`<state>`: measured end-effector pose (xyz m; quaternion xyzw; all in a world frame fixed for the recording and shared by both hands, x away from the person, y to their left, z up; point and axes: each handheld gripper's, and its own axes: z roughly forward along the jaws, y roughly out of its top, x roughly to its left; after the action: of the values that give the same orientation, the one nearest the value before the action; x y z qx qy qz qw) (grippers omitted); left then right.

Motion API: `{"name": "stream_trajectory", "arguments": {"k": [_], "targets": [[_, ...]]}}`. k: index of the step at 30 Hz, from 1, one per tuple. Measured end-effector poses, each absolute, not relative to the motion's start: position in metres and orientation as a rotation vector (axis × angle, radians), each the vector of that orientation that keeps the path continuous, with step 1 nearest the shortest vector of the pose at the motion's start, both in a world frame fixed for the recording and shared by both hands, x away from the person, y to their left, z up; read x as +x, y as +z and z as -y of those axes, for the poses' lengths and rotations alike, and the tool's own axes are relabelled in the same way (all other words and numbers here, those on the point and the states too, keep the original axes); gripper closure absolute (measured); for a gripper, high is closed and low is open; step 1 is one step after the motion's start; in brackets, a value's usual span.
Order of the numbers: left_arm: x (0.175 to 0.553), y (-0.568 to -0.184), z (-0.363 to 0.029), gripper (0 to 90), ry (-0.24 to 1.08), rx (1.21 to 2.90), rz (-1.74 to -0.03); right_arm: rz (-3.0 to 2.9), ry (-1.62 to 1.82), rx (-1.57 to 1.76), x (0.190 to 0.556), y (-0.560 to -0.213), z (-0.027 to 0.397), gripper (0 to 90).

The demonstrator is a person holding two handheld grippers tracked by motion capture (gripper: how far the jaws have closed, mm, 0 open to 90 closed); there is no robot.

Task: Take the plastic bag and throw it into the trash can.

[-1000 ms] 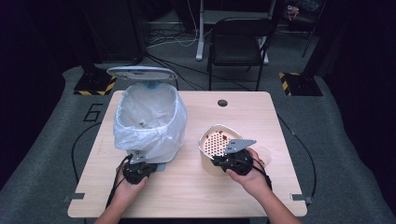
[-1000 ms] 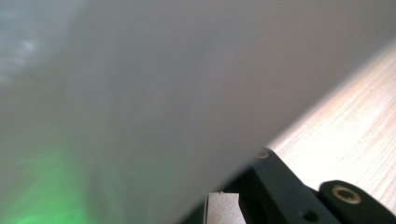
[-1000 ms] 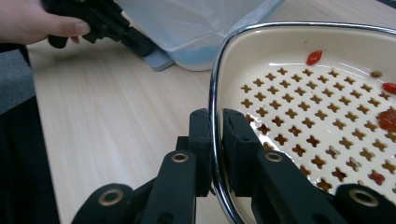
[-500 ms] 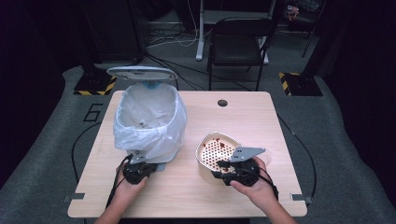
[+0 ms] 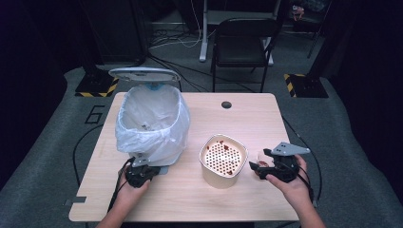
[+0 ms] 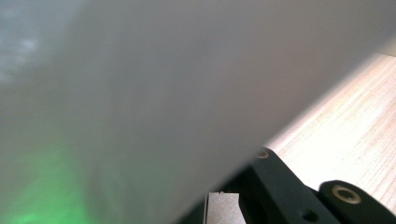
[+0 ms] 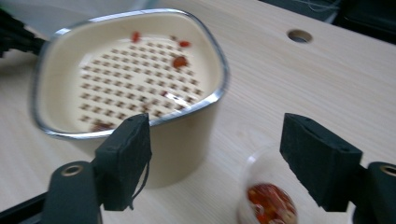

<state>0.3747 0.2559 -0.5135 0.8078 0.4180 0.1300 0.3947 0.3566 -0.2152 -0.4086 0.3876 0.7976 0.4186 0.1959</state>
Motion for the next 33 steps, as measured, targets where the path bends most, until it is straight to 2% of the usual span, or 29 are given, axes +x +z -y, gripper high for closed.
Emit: {"name": "stream_trajectory", "arguments": {"k": [11,19,25,33], "targets": [[0.375,-0.514,-0.256,90.0,0.326,2.042,-1.061,-2.153,1.117,1.275,0.371,-0.449,0.252,17.5],[0.375,-0.514,-0.257,90.0,0.326,2.044,-1.058,-2.165,1.136,1.27,0.376,-0.469,0.247,16.9],[0.375,-0.514,-0.256,90.0,0.327,2.043,-1.061,-2.156,1.148,1.289,0.384,-0.481,0.242,23.6],[0.375,-0.514,-0.256,90.0,0.329,2.045,-1.063,-2.153,1.146,1.277,0.386,-0.487,0.242,25.0]]}}
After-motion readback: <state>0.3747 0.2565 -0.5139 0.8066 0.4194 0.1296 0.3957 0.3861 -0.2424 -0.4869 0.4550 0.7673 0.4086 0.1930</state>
